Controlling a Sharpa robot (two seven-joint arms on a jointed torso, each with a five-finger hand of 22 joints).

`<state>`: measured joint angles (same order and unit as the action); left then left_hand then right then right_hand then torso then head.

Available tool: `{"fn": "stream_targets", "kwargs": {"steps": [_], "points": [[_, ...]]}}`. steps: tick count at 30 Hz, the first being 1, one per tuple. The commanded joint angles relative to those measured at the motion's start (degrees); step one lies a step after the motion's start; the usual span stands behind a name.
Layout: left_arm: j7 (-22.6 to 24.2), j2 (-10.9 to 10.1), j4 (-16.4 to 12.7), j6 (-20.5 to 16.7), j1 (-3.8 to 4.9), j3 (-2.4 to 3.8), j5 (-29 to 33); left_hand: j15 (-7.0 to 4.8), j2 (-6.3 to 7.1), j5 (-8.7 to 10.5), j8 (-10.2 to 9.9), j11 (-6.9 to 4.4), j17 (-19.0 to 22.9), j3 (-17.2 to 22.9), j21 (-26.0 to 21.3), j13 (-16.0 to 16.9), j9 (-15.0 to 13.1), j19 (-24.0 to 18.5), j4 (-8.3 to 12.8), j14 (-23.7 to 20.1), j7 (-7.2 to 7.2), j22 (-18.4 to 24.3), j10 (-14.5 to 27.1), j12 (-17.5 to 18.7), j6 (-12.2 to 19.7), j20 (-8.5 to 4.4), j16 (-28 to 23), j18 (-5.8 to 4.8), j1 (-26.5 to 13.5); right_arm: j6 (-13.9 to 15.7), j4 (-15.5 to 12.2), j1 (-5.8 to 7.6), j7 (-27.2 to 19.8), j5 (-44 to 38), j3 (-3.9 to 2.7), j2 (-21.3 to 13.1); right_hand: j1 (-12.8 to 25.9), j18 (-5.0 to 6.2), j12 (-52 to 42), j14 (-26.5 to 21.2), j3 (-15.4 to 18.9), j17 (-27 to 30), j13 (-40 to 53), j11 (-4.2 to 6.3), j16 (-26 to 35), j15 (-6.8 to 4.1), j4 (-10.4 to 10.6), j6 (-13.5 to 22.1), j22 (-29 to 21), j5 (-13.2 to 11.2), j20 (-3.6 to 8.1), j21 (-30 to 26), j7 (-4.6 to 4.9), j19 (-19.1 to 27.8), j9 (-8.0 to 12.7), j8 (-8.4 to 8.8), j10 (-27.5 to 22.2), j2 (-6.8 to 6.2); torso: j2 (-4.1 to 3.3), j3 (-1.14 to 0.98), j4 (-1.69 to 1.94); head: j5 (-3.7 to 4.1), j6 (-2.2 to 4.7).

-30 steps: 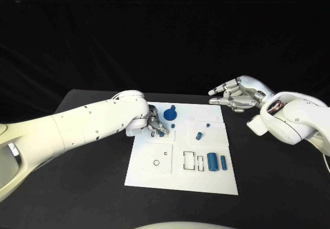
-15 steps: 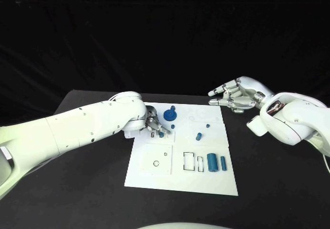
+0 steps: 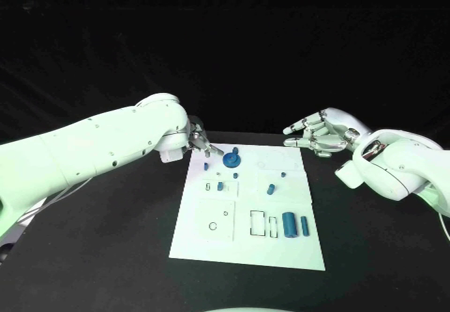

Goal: Assemble the parts on the task board

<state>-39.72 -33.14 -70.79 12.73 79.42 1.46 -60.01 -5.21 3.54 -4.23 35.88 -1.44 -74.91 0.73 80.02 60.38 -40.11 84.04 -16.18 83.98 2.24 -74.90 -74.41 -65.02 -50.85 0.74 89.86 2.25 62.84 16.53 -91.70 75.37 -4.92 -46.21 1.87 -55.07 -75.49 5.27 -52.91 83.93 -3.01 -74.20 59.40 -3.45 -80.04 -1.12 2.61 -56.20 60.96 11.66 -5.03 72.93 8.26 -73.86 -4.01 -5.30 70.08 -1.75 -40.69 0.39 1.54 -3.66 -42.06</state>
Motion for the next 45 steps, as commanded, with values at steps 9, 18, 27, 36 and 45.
{"fn": "stream_targets", "kwargs": {"steps": [9,18,27,36,45], "points": [[1.6,5.2,10.7,6.4,0.79,-0.17,-2.9,0.36,-0.29,-0.22,-0.6,0.12,-15.1,-0.8,0.2,0.2,0.6,2.5,-0.1,6.0,0.49,-5.7,0.3,-0.1,-0.2,0.49,0.1,0.36,1.0,-1.1,0.2,-0.04,-0.1,-0.4,0.02,0.6,0.1,0.91,0.3,2.4,0.3,0.1,0.0,0.06,0.3,0.19,0.0,0.4,-0.1,0.2,-0.17,-0.4,0.20,0.4,0.1,-0.14,-0.4,0.50,-0.33,0.24,-0.15,-0.50,0.33],[2.4,8.0,16.8,8.7,0.39,-1.29,-2.6,0.35,-0.87,-0.20,-0.6,0.08,-15.1,-1.1,0.6,0.7,0.9,2.6,-0.3,6.0,0.41,-6.0,-0.1,-0.6,-0.8,0.53,0.1,0.28,1.2,-1.2,0.3,-0.05,-0.1,-0.4,0.02,0.9,0.1,0.91,0.3,2.4,0.4,0.1,0.0,0.06,0.3,0.19,0.0,0.4,0.0,0.3,-0.17,-0.4,0.20,0.4,0.1,-0.15,-0.4,0.58,-0.27,0.17,-0.20,-0.75,0.20],[3.5,9.7,20.0,9.6,-0.50,-1.88,-1.8,0.33,-1.19,-0.19,-0.5,0.04,-15.1,-1.3,0.8,1.0,1.1,2.7,-0.3,6.0,0.36,-6.2,-0.3,-0.9,-1.0,0.52,0.1,0.23,1.3,-1.2,0.4,-0.08,-0.2,-0.3,0.02,1.1,0.1,0.91,0.3,2.5,0.4,0.1,0.0,0.06,0.3,0.19,0.0,0.4,-0.1,0.3,-0.18,-0.4,0.20,0.4,0.0,-0.16,-0.4,0.66,-0.22,0.17,-0.16,-0.66,-0.07],[3.7,10.3,20.9,11.1,-0.96,-2.14,-1.3,0.29,-1.59,-0.19,-0.5,-0.01,-15.1,-1.4,1.0,1.1,1.2,2.8,-0.2,6.0,0.30,-6.5,-0.4,-1.1,-1.2,0.50,0.1,0.17,1.7,-1.3,0.4,-0.10,-0.2,-0.3,0.02,1.1,0.1,0.92,0.3,2.5,0.4,0.1,-0.1,0.06,0.3,0.19,0.1,0.4,-0.1,0.3,-0.18,-0.5,0.20,0.4,0.0,-0.17,-0.4,0.74,-0.19,0.10,-0.11,-0.66,-0.13],[3.6,10.7,21.5,12.3,-1.47,-2.26,-1.0,0.25,-2.02,-0.18,-0.5,-0.06,-15.1,-1.6,1.1,1.2,1.5,2.8,0.1,6.0,0.24,-6.6,-0.5,-1.2,-1.5,0.48,0.1,0.15,2.5,-1.3,0.3,-0.10,-0.2,-0.3,0.02,1.1,0.1,0.92,0.3,2.5,0.4,0.1,-0.1,0.06,0.3,0.19,0.1,0.4,-0.1,0.3,-0.18,-0.5,0.20,0.4,0.0,-0.17,-0.4,0.74,-0.22,0.14,-0.13,-0.68,-0.17]]}}
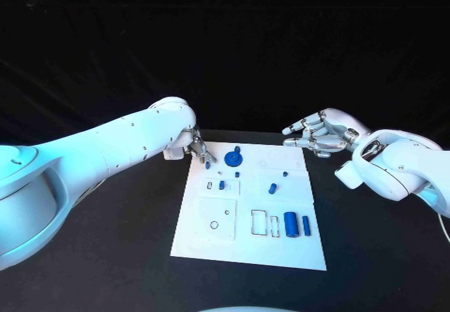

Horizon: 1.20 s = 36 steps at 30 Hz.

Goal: Assemble the parts on the task board

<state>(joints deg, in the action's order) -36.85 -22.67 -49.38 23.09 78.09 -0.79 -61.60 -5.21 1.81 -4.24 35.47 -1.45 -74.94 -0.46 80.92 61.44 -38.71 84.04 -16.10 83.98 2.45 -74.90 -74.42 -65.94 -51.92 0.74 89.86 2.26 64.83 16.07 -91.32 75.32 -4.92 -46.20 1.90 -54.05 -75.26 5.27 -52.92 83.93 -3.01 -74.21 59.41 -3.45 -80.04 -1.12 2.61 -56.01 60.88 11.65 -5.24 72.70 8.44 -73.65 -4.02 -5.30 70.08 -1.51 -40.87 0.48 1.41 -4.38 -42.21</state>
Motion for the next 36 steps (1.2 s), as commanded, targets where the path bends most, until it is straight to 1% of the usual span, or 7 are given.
{"fn": "stream_targets", "kwargs": {"steps": [1,15,20,26,28,30,36], "points": [[0.7,0.2,0.1,2.0,-0.18,-0.01,0.6,0.25,-0.32,-0.18,-0.1,-0.06,-15.1,-0.4,0.2,0.1,0.1,2.8,0.0,6.0,0.03,-6.6,-0.5,-0.3,-0.4,0.47,0.1,0.15,0.5,-0.8,-0.1,-0.04,-0.2,-0.3,0.00,0.0,-0.1,0.92,0.3,2.5,0.4,0.1,-0.1,0.06,0.3,0.19,0.1,0.2,0.0,0.3,0.03,-0.2,0.02,0.2,0.1,-0.17,-0.4,0.50,-0.03,0.05,-0.01,0.04,0.00],[1.0,0.3,0.2,1.1,-0.37,-0.03,0.9,0.22,-1.32,-0.23,-0.2,-0.10,-15.1,-0.5,0.2,0.1,0.6,2.8,0.5,6.0,0.00,-6.6,-0.5,-0.4,-0.6,0.44,0.1,0.15,2.2,-1.0,0.0,-0.05,-0.3,-0.3,0.00,0.1,-0.1,0.92,0.3,2.5,0.4,0.1,-0.1,0.06,0.3,0.19,0.1,0.2,0.0,0.3,0.03,-0.2,0.02,0.2,0.1,-0.17,-0.4,0.50,-0.02,0.01,0.03,0.04,-0.14],[1.3,0.4,0.2,-0.3,-0.37,-0.03,1.2,0.17,-3.08,-0.32,-0.3,-0.15,-15.1,0.4,0.2,0.0,0.9,2.8,1.3,6.0,-0.05,-6.7,-0.5,-0.4,-0.6,0.40,0.1,0.15,4.4,-1.0,0.0,-0.05,-0.3,-0.3,0.00,0.1,-0.1,0.92,0.3,2.5,0.4,0.1,-0.1,0.06,0.3,0.19,0.1,0.2,0.0,0.3,0.03,-0.2,0.02,0.2,0.1,-0.17,-0.4,0.50,-0.01,0.02,0.01,0.00,-0.13],[2.1,0.4,0.2,-1.2,-0.37,-0.03,2.1,-0.42,-6.96,-1.34,-2.0,-0.65,-15.1,10.3,-0.3,-1.1,2.3,2.7,8.5,6.0,-0.38,-6.4,1.0,1.1,1.8,-0.18,0.1,0.28,16.4,-1.0,0.1,-0.05,-0.2,-0.3,0.00,0.2,-0.1,0.94,0.3,2.4,0.5,0.2,-0.1,0.07,0.4,0.19,0.1,0.2,-0.1,0.3,0.03,-0.3,0.02,0.2,0.0,-0.19,-0.4,0.61,-0.03,0.02,0.02,0.02,-0.31],[2.3,0.3,0.2,-0.8,-0.37,-0.03,2.2,0.06,-5.44,-1.53,-2.4,0.06,-15.1,15.1,-0.4,-1.8,2.8,2.6,9.5,6.0,0.32,-6.4,1.4,1.9,2.1,0.07,0.1,0.25,16.9,-1.0,0.1,-0.05,-0.2,-0.3,0.00,0.2,-0.1,0.94,0.3,2.4,0.5,0.2,-0.1,0.07,0.4,0.19,0.1,0.2,-0.1,0.3,0.03,-0.3,0.02,0.2,0.0,-0.19,-0.4,0.61,-0.03,0.00,0.01,-0.02,-0.41],[2.5,0.3,0.2,-0.6,-0.37,-0.04,2.3,-0.21,-1.23,-1.33,-2.2,0.68,-15.1,24.4,-0.5,-2.4,3.2,2.6,9.8,6.0,1.51,-6.5,1.1,2.4,1.9,0.86,0.1,0.26,13.8,-1.0,0.1,-0.05,-0.2,-0.3,0.00,0.2,-0.1,0.94,0.3,2.4,0.5,0.2,-0.1,0.07,0.4,0.19,0.1,0.2,-0.1,0.3,0.03,-0.3,0.02,0.2,0.0,-0.19,-0.4,0.61,-0.02,-0.01,0.03,-0.03,-0.45],[2.9,-0.3,-0.4,-0.6,-0.37,-0.04,3.5,0.60,2.40,-1.51,-0.5,0.49,-15.1,35.8,-0.7,-2.7,2.5,2.6,11.9,6.0,0.84,-6.5,0.7,2.3,1.9,0.88,0.1,0.29,9.3,-1.2,0.1,-0.05,-0.2,-0.3,0.00,0.2,-0.1,0.94,0.3,2.4,0.5,0.2,-0.1,0.07,0.4,0.19,0.1,0.2,-0.1,0.3,0.03,-0.3,0.02,0.2,0.0,-0.19,-0.4,0.61,0.06,-0.02,0.04,-0.06,-0.54]]}}
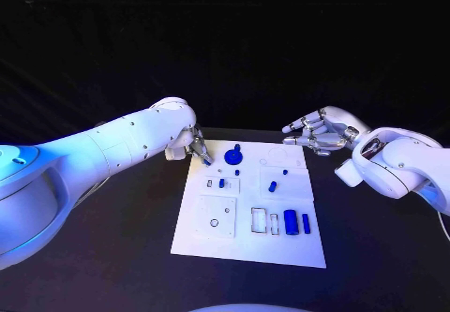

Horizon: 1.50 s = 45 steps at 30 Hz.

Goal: Assemble the parts on the task board

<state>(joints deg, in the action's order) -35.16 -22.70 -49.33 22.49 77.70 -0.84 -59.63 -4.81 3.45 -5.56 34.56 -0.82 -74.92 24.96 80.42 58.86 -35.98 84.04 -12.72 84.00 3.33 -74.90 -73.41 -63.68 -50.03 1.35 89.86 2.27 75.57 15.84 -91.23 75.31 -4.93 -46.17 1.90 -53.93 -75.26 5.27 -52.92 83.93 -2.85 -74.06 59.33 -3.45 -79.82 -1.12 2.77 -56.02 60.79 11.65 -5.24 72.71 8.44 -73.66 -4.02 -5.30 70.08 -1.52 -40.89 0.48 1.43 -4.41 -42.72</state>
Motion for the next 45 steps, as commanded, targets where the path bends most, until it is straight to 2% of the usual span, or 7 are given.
{"fn": "stream_targets", "kwargs": {"steps": [1,6,15,22,28,35,45], "points": [[1.2,-0.6,-0.9,-0.4,0.02,0.01,2.0,0.20,1.17,-0.21,0.7,-0.12,-15.1,11.4,-0.2,0.0,-0.3,2.6,8.9,6.0,-0.09,-6.6,-0.5,-0.1,0.1,0.21,0.1,0.29,-2.0,-1.0,0.0,-0.04,-0.1,-0.3,0.00,0.1,-0.1,0.94,0.3,2.4,0.3,0.1,-0.1,0.07,0.2,0.19,0.0,0.2,-0.1,0.3,0.03,-0.3,0.03,0.3,0.1,-0.19,-0.4,0.61,0.10,-0.01,0.02,-0.04,-0.05],[1.4,-3.3,-4.9,-3.3,0.06,-0.03,4.5,0.17,2.02,-0.57,1.5,-0.25,-15.1,14.0,-0.1,0.3,-0.7,2.6,9.8,6.0,-0.12,-6.7,-0.9,-0.5,0.1,0.13,0.1,0.27,-3.6,-1.0,0.0,-0.04,-0.1,-0.3,0.00,-0.1,-0.1,0.94,0.3,2.4,0.3,0.1,-0.1,0.07,0.2,0.19,0.0,0.2,-0.1,0.3,0.03,-0.3,0.03,0.3,0.1,-0.19,-0.4,0.61,0.17,-0.07,0.10,0.01,-0.07],[2.8,-10.9,-17.7,-11.8,-0.01,-0.22,5.9,-0.10,3.38,-1.52,2.8,-0.62,-15.1,16.9,0.4,1.4,-1.2,3.0,11.1,6.0,-0.45,-7.3,-2.2,-1.7,-0.3,-0.11,0.1,0.13,-5.7,-1.1,0.1,-0.08,0.0,-0.2,0.10,-0.2,-0.1,0.94,0.3,2.4,0.3,0.1,-0.1,0.07,0.2,0.19,0.0,0.2,-0.1,0.3,0.03,-0.3,0.03,0.3,0.1,-0.19,-0.4,0.61,0.51,-0.23,0.63,0.12,-0.26],[3.7,-14.2,-23.8,-15.9,-1.75,-0.61,3.5,-0.29,4.18,-2.48,3.4,-0.86,-15.1,17.9,0.9,2.2,-1.2,3.2,11.6,6.0,-0.70,-7.7,-3.0,-2.6,-0.7,-0.30,0.1,0.01,-6.7,-1.1,0.2,-0.17,0.0,-0.1,0.16,-0.4,-0.1,0.94,0.3,2.4,0.3,0.1,-0.1,0.07,0.2,0.19,0.0,0.2,-0.1,0.3,0.03,-0.3,0.03,0.3,0.1,-0.19,-0.4,0.61,0.75,-0.21,1.04,0.17,-0.48],[3.9,-15.3,-26.4,-16.6,-3.29,-0.83,1.1,-0.38,4.59,-3.01,3.6,-0.98,-15.1,18.2,1.1,2.5,-1.2,3.3,11.8,6.0,-0.84,-7.9,-3.4,-2.9,-0.9,-0.40,0.1,-0.05,-7.2,-1.1,0.2,-0.25,0.0,-0.1,0.19,-0.4,-0.1,0.94,0.3,2.4,0.3,0.1,-0.1,0.07,0.2,0.19,0.0,0.2,-0.1,0.3,0.03,-0.3,0.03,0.3,0.1,-0.19,-0.4,0.61,0.83,-0.02,1.16,0.26,-0.76],[3.1,-15.8,-28.1,-14.8,-4.55,-0.95,-1.2,-0.45,4.82,-3.12,3.9,-1.08,-15.1,18.4,1.2,2.6,-1.2,3.4,11.8,6.0,-0.97,-8.0,-3.6,-3.0,-1.2,-0.47,0.1,-0.08,-7.6,-1.2,0.2,-0.36,0.0,-0.1,0.21,-0.5,-0.1,0.94,0.3,2.4,0.3,0.1,-0.1,0.07,0.2,0.19,0.0,0.2,-0.1,0.3,0.03,-0.3,0.03,0.3,0.1,-0.19,-0.4,0.61,0.78,-0.09,1.10,0.34,-0.94],[1.7,-15.2,-27.3,-12.3,-4.95,-1.06,-3.1,-0.50,4.90,-3.11,4.1,-1.16,-15.1,18.4,1.3,2.6,-1.1,3.4,11.8,6.0,-1.09,-8.1,-3.8,-3.1,-1.4,-0.52,0.1,-0.10,-7.9,-1.2,0.2,-0.42,0.0,-0.1,0.23,-0.4,-0.1,0.94,0.3,2.4,0.3,0.1,-0.1,0.07,0.2,0.19,0.0,0.2,-0.1,0.3,0.03,-0.3,0.03,0.3,0.1,-0.19,-0.4,0.61,0.77,-0.14,1.05,0.21,-1.07]]}}
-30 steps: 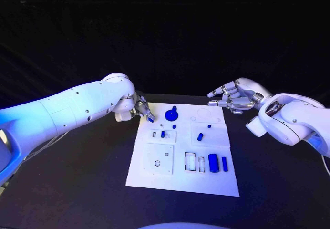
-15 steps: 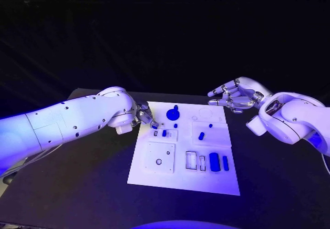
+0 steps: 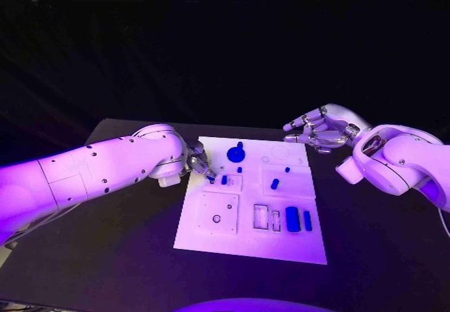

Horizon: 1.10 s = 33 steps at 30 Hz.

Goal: Assemble the parts on the task board

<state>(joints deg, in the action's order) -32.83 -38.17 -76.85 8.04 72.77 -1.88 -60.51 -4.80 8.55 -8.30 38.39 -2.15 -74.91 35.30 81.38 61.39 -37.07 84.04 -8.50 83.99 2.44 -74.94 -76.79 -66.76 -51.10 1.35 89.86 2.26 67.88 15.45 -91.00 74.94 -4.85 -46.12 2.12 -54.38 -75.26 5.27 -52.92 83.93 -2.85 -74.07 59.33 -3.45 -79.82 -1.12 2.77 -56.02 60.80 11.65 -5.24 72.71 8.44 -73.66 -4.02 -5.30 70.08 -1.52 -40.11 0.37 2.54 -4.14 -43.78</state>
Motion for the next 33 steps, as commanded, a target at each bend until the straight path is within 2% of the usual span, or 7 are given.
{"fn": "stream_targets", "kwargs": {"steps": [1,12,33], "points": [[-0.5,0.4,0.4,2.4,-0.04,-0.05,-2.7,-0.52,-0.19,-0.37,0.3,0.16,-15.1,8.0,0.3,-0.1,0.0,3.4,7.6,6.0,-0.21,-8.0,-0.3,0.1,-0.3,-0.53,0.1,-0.08,-0.2,-0.8,-0.1,-0.06,-0.1,-0.2,0.01,0.0,-0.1,0.94,0.3,2.4,0.3,0.1,-0.1,0.07,0.2,0.19,0.0,0.2,-0.1,0.3,0.03,-0.3,0.03,0.3,0.1,-0.19,-0.4,0.61,-0.02,-0.01,-0.06,-0.06,-0.04],[-0.5,1.2,1.2,3.9,-0.23,-0.31,-4.4,-0.52,-0.17,-0.36,0.3,0.15,-15.1,8.0,0.2,-0.3,0.0,3.3,7.6,6.0,-0.22,-7.9,-0.3,0.2,-0.4,-0.54,0.1,-0.05,-0.3,-0.8,-0.1,-0.11,-0.1,-0.2,0.01,0.0,-0.1,0.94,0.3,2.4,0.3,0.1,-0.1,0.07,0.2,0.19,0.0,0.2,-0.1,0.3,0.03,-0.3,0.03,0.3,0.1,-0.19,-0.4,0.61,-0.01,-0.01,-0.04,-0.08,-0.24],[-0.7,1.4,1.3,7.2,-0.26,-0.33,-4.1,-0.69,-0.09,-0.23,0.8,-0.15,-15.1,7.5,0.5,-0.2,0.1,3.5,7.4,6.0,-0.68,-8.3,-0.9,0.0,-1.3,-0.74,0.1,-0.16,-1.3,-0.9,-0.3,-0.13,-0.2,-0.2,0.01,-0.1,-0.1,0.94,0.3,2.4,0.3,0.1,-0.1,0.07,0.2,0.19,0.0,0.2,-0.1,0.3,0.03,-0.3,0.03,0.3,0.1,-0.19,-0.4,0.61,-0.01,-0.01,0.00,-0.01,-0.59]]}}
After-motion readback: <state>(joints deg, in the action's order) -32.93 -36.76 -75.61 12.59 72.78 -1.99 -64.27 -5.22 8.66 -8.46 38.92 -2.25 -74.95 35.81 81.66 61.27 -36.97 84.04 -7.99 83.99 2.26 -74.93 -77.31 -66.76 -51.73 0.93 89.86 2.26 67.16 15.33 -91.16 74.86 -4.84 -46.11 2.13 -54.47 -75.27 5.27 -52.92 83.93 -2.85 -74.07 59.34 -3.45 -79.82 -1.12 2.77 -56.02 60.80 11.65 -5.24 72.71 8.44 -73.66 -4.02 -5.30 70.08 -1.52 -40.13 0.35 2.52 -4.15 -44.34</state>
